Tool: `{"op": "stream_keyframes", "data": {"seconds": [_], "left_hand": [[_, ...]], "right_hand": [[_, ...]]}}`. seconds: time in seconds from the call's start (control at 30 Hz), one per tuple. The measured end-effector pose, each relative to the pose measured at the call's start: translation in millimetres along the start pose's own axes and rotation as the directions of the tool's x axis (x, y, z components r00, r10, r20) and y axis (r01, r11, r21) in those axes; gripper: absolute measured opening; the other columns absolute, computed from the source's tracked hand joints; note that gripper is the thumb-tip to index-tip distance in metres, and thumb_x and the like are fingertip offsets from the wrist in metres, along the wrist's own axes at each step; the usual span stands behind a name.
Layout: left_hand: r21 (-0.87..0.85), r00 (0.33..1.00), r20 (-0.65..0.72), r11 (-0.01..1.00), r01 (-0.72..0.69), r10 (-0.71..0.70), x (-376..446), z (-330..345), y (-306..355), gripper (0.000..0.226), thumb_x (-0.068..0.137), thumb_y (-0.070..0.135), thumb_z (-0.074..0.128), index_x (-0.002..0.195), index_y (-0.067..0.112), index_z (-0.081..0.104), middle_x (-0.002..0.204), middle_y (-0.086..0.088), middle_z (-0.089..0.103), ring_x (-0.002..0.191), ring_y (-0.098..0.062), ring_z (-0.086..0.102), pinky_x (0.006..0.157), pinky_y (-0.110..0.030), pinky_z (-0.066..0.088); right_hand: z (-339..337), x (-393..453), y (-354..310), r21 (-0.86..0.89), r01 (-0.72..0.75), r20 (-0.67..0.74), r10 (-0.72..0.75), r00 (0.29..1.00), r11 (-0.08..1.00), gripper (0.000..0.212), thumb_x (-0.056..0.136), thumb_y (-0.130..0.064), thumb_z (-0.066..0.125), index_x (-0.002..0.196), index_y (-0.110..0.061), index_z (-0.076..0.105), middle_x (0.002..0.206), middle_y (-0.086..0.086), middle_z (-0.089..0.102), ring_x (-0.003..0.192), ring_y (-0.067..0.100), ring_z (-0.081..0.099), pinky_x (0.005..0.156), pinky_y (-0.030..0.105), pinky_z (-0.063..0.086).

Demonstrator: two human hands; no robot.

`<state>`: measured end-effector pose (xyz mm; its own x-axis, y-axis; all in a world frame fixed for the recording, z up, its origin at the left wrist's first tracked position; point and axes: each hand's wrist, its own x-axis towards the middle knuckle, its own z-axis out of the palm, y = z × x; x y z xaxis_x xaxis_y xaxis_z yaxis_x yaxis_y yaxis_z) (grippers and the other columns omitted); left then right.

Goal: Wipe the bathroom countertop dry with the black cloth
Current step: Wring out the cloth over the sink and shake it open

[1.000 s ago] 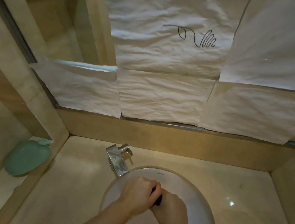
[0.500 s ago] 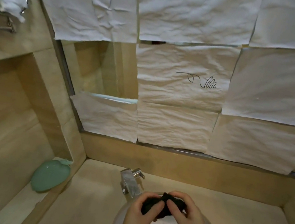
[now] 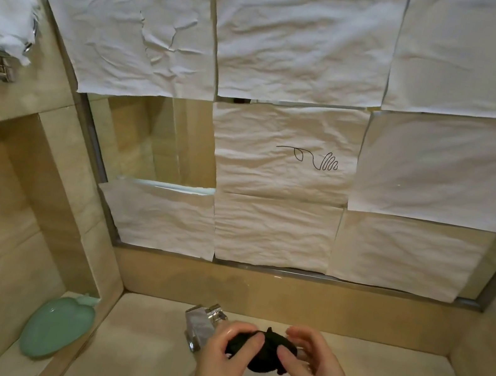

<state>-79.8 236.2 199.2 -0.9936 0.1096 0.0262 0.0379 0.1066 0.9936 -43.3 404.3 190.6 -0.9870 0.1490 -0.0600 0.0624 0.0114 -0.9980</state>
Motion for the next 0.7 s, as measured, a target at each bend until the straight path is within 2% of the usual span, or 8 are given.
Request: {"op": "stream_keyframes", "data": {"seconds": [0.1, 0.2, 0.27, 0.33, 0.4, 0.5, 0.6, 0.7], "left_hand": [[0.032, 0.999, 0.042, 0.999, -0.035, 0.034, 5, -2, 7, 0.012, 0.082, 0.011, 0.079, 0.078, 0.022, 0.077, 0.101, -0.003, 0.064, 0.092, 0.0, 0.061, 0.084, -0.013, 0.047], [0.057, 0.992, 0.118, 0.997, -0.045, 0.038, 7, -5, 14, 0.017, 0.083, 0.015, 0.079, 0.076, 0.03, 0.077, 0.106, 0.002, 0.063, 0.099, 0.0, 0.061, 0.087, -0.015, 0.048], [0.09, 0.989, 0.139, 0.995, -0.053, 0.04, 6, -6, 18, 0.016, 0.085, 0.02, 0.077, 0.078, 0.034, 0.076, 0.113, 0.012, 0.059, 0.105, 0.003, 0.059, 0.093, -0.021, 0.049], [0.122, 0.989, 0.119, 0.987, -0.105, 0.09, 3, -7, 24, 0.012, 0.088, 0.024, 0.074, 0.081, 0.033, 0.073, 0.114, 0.026, 0.055, 0.111, 0.007, 0.055, 0.095, -0.018, 0.047], [0.151, 0.983, 0.101, 0.974, -0.167, 0.153, 1, -8, 33, 0.012, 0.091, 0.023, 0.071, 0.081, 0.03, 0.07, 0.113, 0.028, 0.056, 0.112, 0.007, 0.054, 0.091, -0.011, 0.043], [0.126, 0.969, 0.166, 0.971, -0.204, 0.182, -2, -9, 45, 0.015, 0.093, 0.019, 0.067, 0.083, 0.03, 0.069, 0.094, 0.015, 0.066, 0.097, -0.004, 0.063, 0.084, -0.02, 0.049], [0.128, 0.965, 0.233, 0.98, -0.154, 0.121, -9, -8, 54, 0.013, 0.095, 0.023, 0.064, 0.085, 0.03, 0.069, 0.084, 0.007, 0.067, 0.086, -0.008, 0.065, 0.08, -0.033, 0.054], [0.087, 0.97, 0.22, 0.989, -0.122, 0.101, -12, -7, 58, 0.012, 0.095, 0.023, 0.065, 0.086, 0.029, 0.069, 0.085, 0.005, 0.068, 0.086, -0.009, 0.066, 0.081, -0.033, 0.056]], "right_hand": [[1, 0, -6, -0.065, -0.026, 0.067, 0.03, 0.997, 0.998, 0.024, 0.08, -0.002, 0.077, 0.101, -0.009, 0.066, 0.09, 0.016, 0.066, 0.079, 0.022, 0.065, 0.07, 0.037, 0.058], [-5, 1, -17, -0.184, 0.043, 0.036, -0.037, 0.999, 0.982, 0.02, 0.076, -0.002, 0.079, 0.087, -0.012, 0.066, 0.091, 0.003, 0.063, 0.083, 0.012, 0.063, 0.074, 0.028, 0.054], [-7, -1, -24, -0.258, 0.099, 0.024, -0.096, 0.995, 0.961, 0.017, 0.078, -0.01, 0.079, 0.085, -0.015, 0.064, 0.092, -0.011, 0.063, 0.094, 0.006, 0.061, 0.079, 0.02, 0.049], [-7, -5, -27, -0.306, 0.154, 0.062, -0.141, 0.988, 0.94, 0.015, 0.083, -0.021, 0.077, 0.087, -0.019, 0.062, 0.103, -0.021, 0.062, 0.108, -0.002, 0.056, 0.087, 0.019, 0.044], [-6, -8, -30, -0.311, 0.184, 0.083, -0.166, 0.983, 0.932, 0.02, 0.086, -0.026, 0.074, 0.101, -0.026, 0.063, 0.113, -0.024, 0.061, 0.116, -0.003, 0.054, 0.094, 0.02, 0.043], [-6, -10, -41, -0.313, 0.188, 0.139, -0.151, 0.979, 0.931, 0.031, 0.088, -0.023, 0.073, 0.115, -0.034, 0.063, 0.11, -0.019, 0.068, 0.108, 0.001, 0.062, 0.094, 0.021, 0.047], [-6, -10, -51, -0.4, 0.195, 0.221, -0.112, 0.969, 0.896, 0.009, 0.091, -0.027, 0.068, 0.099, -0.03, 0.071, 0.096, -0.011, 0.073, 0.095, 0.004, 0.067, 0.09, 0.029, 0.052], [-8, -13, -54, -0.418, 0.243, 0.204, -0.17, 0.964, 0.876, 0.004, 0.092, -0.03, 0.067, 0.095, -0.033, 0.068, 0.093, -0.011, 0.071, 0.091, 0.006, 0.067, 0.086, 0.034, 0.054]]}}
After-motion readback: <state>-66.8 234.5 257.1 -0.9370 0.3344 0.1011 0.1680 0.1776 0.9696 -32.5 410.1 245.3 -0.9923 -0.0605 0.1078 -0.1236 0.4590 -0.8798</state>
